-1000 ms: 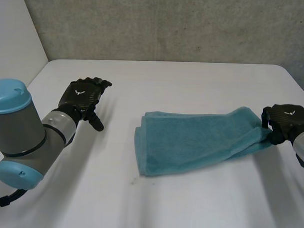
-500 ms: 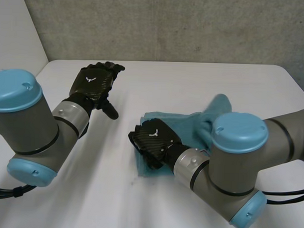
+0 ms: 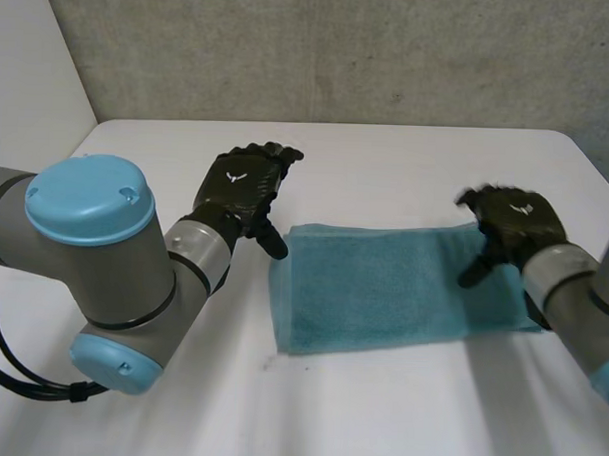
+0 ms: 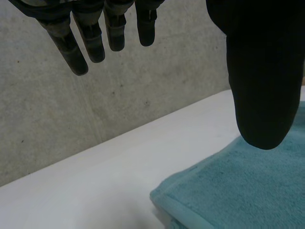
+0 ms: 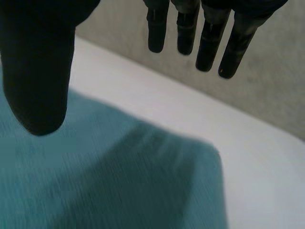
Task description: Fold the laundry
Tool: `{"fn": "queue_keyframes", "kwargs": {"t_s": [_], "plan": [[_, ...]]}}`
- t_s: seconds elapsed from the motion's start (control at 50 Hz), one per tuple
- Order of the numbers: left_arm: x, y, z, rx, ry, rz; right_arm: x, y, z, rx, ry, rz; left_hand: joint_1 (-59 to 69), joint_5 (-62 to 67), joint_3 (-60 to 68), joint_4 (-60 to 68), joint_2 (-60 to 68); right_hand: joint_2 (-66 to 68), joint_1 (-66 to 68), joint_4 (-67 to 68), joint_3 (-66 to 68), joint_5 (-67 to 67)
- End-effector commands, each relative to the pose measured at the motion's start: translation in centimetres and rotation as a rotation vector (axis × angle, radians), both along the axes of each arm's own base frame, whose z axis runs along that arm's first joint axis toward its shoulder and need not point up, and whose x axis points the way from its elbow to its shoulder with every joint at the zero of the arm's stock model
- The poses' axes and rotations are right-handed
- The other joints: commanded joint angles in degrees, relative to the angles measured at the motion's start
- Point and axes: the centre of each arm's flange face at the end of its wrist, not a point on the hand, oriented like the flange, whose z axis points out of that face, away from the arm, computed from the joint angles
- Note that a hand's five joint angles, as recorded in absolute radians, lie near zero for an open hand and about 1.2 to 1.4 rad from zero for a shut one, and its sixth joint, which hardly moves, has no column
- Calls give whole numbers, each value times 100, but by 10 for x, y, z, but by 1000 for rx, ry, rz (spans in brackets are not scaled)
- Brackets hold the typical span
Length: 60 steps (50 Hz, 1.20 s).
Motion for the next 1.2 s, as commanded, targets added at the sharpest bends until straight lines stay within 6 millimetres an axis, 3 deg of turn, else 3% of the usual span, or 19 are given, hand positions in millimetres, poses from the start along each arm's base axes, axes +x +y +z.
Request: {"fn": "queue_keyframes", "kwargs": {"t_s": [0.02, 0.16, 0.44, 0.78, 0.9, 0.92, 0.94, 0.98, 1.06, 1.1, 1.14, 1.16, 1.2], "plan": [[5, 5, -7, 24, -15, 3, -42, -6, -29, 71, 132, 10, -129, -271, -243, -184, -177, 1000, 1303, 1029, 976, 992], [5, 6, -11, 33, -21, 0, -65, -12, -44, 62, 178, 20, -129, -271, -243, -184, -177, 1034, 1336, 1062, 1009, 1026], [7, 8, -17, 46, -32, 0, -82, -21, -47, 30, 196, -28, -129, -271, -243, -184, -177, 1033, 1336, 1062, 1009, 1026], [7, 9, -20, 52, -36, 0, -80, -19, -60, 73, 189, -17, -129, -271, -243, -184, -177, 1067, 1370, 1096, 1043, 1060], [7, 9, -20, 51, -36, 0, -80, -22, -63, 73, 178, -8, -129, -271, -243, -184, -177, 2127, 2430, 2156, 2103, 2119], [7, 8, -20, 52, -37, 1, -80, -23, -68, 84, 175, -5, -129, -271, -243, -184, -177, 3209, 3512, 3238, 3185, 3202], [7, 8, -20, 52, -37, 1, -80, -23, -68, 84, 175, -5, -129, -271, -243, -184, -177, 3220, 3523, 3249, 3196, 3213], [7, 9, -19, 51, -34, 1, -80, -27, -70, 82, 171, -5, -129, -271, -243, -184, -177, 6111, 6413, 6139, 6086, 6103], [8, 9, -17, 46, -32, 1, -81, -32, -67, 45, 185, -16, -129, -271, -243, -184, -177, 6124, 6427, 6153, 6100, 6117], [8, 9, -16, 44, -31, 3, -79, -35, -63, 18, 192, -12, -129, -271, -243, -184, -177, 6124, 6427, 6153, 6100, 6117], [8, 8, -15, 41, -27, 4, -67, -41, -41, -56, 179, 7, -129, -271, -243, -184, -177, 6124, 6427, 6153, 6100, 6117], [8, 8, -13, 37, -24, 6, -67, -41, -41, -56, 179, 7, -129, -271, -243, -184, -177, 6124, 6427, 6153, 6100, 6117], [9, 7, -9, 29, -19, 9, -17, -32, -7, -166, 134, 127, -129, -271, -243, -184, -177, 6124, 6427, 6153, 6100, 6117]]}}
